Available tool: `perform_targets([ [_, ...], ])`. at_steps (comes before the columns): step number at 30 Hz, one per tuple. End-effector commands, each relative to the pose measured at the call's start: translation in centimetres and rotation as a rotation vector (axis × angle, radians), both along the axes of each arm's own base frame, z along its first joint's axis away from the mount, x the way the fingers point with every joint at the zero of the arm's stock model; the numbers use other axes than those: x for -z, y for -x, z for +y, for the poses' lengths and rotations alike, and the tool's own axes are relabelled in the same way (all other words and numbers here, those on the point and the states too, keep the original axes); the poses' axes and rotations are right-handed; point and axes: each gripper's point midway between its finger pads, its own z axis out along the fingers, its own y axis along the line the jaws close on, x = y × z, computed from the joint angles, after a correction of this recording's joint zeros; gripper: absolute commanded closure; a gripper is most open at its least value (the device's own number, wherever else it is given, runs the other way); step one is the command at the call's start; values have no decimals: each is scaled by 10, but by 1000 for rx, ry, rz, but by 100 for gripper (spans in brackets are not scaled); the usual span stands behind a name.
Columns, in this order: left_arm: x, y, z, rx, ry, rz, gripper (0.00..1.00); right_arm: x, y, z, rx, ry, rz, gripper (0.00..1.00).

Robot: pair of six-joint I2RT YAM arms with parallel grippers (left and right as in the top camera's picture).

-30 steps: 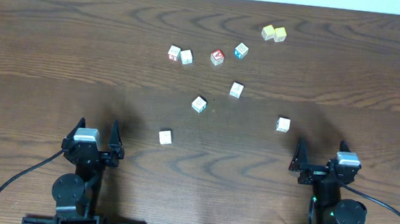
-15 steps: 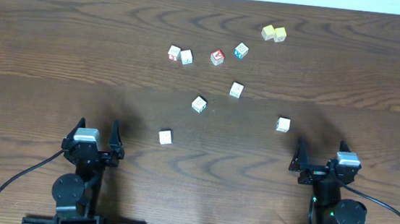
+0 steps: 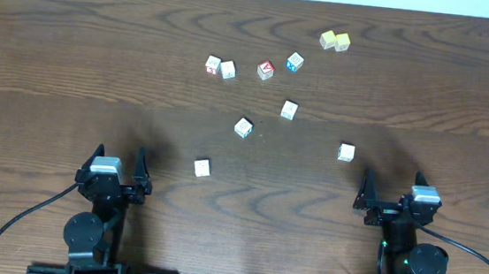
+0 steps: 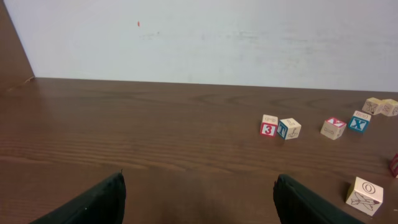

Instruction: Lift 4 blocks

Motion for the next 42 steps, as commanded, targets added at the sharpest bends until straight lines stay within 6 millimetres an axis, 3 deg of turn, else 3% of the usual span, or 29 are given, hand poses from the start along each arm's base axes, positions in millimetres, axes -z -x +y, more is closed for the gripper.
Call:
perform_targets([
  [1, 14, 1, -3, 17, -6, 49, 23, 1, 0, -2, 8, -1, 0, 1],
  [28, 12, 1, -4, 27, -3, 41, 23, 1, 0, -2, 8, -1, 0, 1],
  [31, 4, 6, -42, 232, 168, 29, 24, 1, 0, -2, 8, -1, 0, 1],
  [33, 3, 19, -78, 439, 333, 79, 23, 1, 0, -2, 8, -1, 0, 1],
  [35, -8, 33, -101, 589, 451, 101, 23, 1, 0, -2, 8, -1, 0, 1],
  [39, -29, 42, -113, 687, 519, 68, 24, 1, 0, -2, 8, -1, 0, 1],
  [42, -58, 48, -116, 740, 489, -46, 23, 1, 0, -2, 8, -1, 0, 1],
])
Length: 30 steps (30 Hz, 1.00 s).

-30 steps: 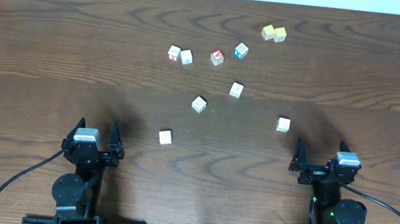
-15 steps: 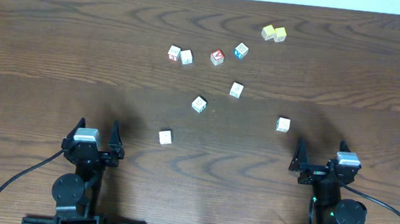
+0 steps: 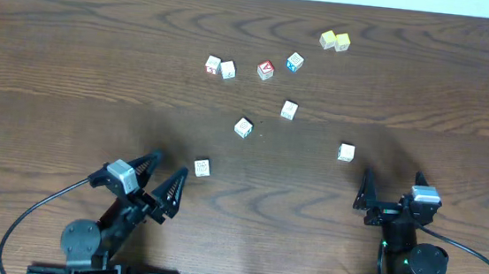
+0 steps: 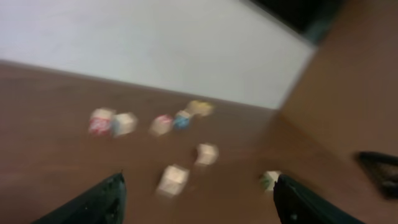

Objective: Lift 4 blocks
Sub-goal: 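Swing the left arm forward toward the near white block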

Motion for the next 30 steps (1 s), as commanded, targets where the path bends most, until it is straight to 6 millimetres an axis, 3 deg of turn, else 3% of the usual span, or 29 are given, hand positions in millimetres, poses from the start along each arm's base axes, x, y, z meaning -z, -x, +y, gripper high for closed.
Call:
perform_targets([
  [1, -27, 20, -18, 144, 70, -59, 23, 0, 0, -2, 8, -1, 0, 1],
  [6, -79, 21, -3, 26, 40, -206, 23, 0, 0, -2, 8, -1, 0, 1],
  [9, -98, 15, 8, -73, -28, -137, 23, 0, 0, -2, 8, -1, 0, 1],
  [13, -92, 6, 17, -115, -168, 202, 23, 0, 0, -2, 8, -1, 0, 1],
  [17, -95, 13, -1, 35, -143, 477, 23, 0, 0, -2, 8, -1, 0, 1],
  [22, -94, -8, 1, 42, -101, 608, 24, 0, 0, -2, 8, -1, 0, 1],
  [25, -82, -15, 14, -61, -54, 775, 24, 0, 0, -2, 8, -1, 0, 1],
  [30, -46, -2, 22, -196, -210, 1102, 23, 0, 0, -2, 8, -1, 0, 1],
])
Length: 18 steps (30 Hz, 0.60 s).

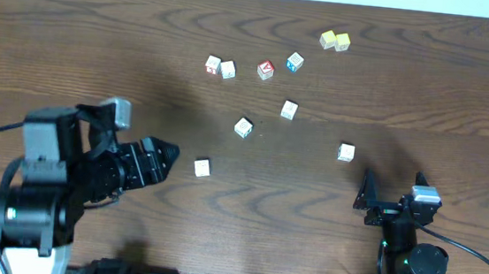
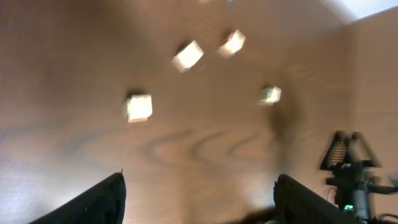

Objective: Lift 4 blocks
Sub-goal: 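Swing the left arm forward toward the near white block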

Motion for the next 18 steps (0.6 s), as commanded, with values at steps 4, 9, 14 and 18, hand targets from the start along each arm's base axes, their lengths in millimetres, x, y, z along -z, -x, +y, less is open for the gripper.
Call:
perform_targets([
  [4, 36, 5, 6, -96, -272, 242, 23, 1, 0, -1, 5, -1, 0, 1],
  [9, 67, 5, -3, -94, -402, 342, 23, 1, 0, -1, 5, -1, 0, 1],
  [14, 91, -4, -8, -91, -460, 426, 23, 1, 0, -1, 5, -1, 0, 1],
  [18, 107, -19, 8, -147, -533, 462, 23, 1, 0, -1, 5, -1, 0, 1],
])
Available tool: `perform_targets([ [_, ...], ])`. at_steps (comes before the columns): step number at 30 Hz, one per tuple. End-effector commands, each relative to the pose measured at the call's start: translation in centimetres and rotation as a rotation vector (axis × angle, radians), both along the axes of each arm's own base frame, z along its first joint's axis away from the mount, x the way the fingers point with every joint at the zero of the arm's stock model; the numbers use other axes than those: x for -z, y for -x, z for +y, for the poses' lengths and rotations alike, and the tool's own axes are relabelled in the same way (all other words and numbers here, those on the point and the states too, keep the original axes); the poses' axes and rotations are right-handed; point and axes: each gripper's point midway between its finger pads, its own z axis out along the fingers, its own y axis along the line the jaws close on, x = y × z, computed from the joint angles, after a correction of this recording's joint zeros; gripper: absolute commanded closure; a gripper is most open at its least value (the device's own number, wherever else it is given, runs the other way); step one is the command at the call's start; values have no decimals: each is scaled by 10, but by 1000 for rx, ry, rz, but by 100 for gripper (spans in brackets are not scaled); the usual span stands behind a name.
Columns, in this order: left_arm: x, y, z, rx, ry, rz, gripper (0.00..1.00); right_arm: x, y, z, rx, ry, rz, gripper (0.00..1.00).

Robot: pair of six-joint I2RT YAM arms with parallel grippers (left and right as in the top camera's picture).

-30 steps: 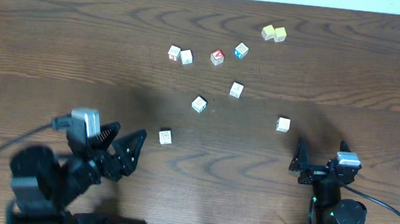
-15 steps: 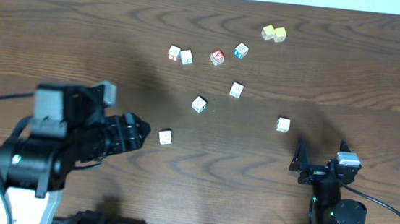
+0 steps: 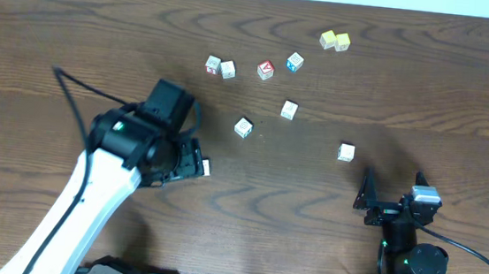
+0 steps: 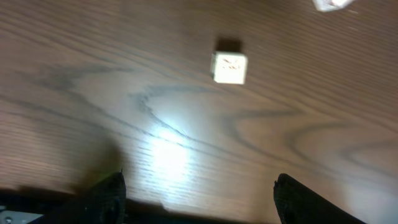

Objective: Lift 4 blocks
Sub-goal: 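Swing the left arm forward toward the near white block, then move the right gripper over the block with the 0 face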

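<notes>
Several small lettered blocks lie on the wooden table (image 3: 75, 42). The nearest one, a pale block (image 4: 229, 68), lies flat on the wood ahead of my left gripper (image 4: 200, 177). That gripper is open, with its dark fingers (image 4: 106, 200) wide apart and nothing between them. In the overhead view the left gripper (image 3: 191, 161) hangs right beside this block (image 3: 206, 166), partly covering it. My right gripper (image 3: 390, 192) is open at the front right, resting by its base. Other blocks (image 3: 243, 127) (image 3: 289, 110) (image 3: 346, 152) lie mid-table.
Further back lie a pair of blocks (image 3: 220, 66), a red block (image 3: 265, 69), a blue block (image 3: 294, 62) and two yellow blocks (image 3: 334, 41). The left arm (image 3: 97, 195) reaches diagonally across the front left of the table.
My left arm has reached further right and forward. Its open gripper now hangs just left of the nearest pale block, which fills more of the wrist view. The right arm has not moved.
Both arms first rested at the front edge with open grippers and all blocks lying scattered. The left arm then turned toward the blocks, rose and swung over the front left. Now its open gripper is beside the nearest block. No block has moved.
</notes>
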Motion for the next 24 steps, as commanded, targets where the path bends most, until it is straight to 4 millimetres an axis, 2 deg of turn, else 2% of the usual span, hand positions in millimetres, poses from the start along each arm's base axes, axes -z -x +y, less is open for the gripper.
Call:
perform_targets([
  [1, 14, -12, 27, -94, -107, 15, 23, 0, 0, -1, 5, -1, 0, 1],
  [8, 16, -23, 65, -298, -93, 23, 23, -4, 0, 0, -2, -11, -20, 1],
  [12, 16, -20, 79, -346, -99, 42, 23, -17, 7, 45, -254, -299, -20, 1],
  [13, 16, -20, 82, -332, -102, 43, 23, -27, 13, 60, -349, -419, -23, 1],
  [15, 16, -21, 82, -326, -105, 41, 23, -46, 18, 68, -415, -501, -66, 1],
  [19, 16, -23, 82, -326, -102, 31, 23, -108, 37, 73, -507, -409, -325, 1],
  [21, 16, -25, 81, -325, -96, 25, 23, -133, 45, 72, -507, -351, -390, 1],
  [22, 16, -26, 78, -310, -84, 22, 23, -144, 43, 69, -467, -304, -349, 1],
  [24, 16, -27, 73, -261, -62, 22, 23, -142, 34, 62, -389, -254, -202, 1],
])
